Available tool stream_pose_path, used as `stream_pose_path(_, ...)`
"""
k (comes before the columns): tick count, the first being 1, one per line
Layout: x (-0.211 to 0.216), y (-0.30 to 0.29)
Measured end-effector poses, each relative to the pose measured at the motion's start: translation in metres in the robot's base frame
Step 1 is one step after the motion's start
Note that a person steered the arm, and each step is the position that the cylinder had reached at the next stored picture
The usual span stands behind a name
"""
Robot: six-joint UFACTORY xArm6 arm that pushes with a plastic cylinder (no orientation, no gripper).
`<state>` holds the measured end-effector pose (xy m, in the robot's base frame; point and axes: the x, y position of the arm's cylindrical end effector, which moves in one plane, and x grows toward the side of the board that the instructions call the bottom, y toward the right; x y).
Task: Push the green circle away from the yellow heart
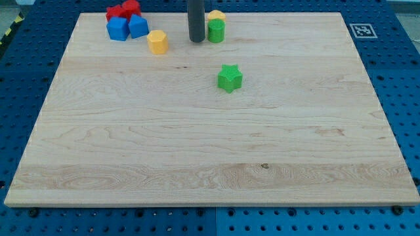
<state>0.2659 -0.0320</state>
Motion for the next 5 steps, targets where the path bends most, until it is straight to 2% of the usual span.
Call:
stream_pose_path(2, -0.035, 0.002)
stream_pose_path(5, -0.033, 0.066)
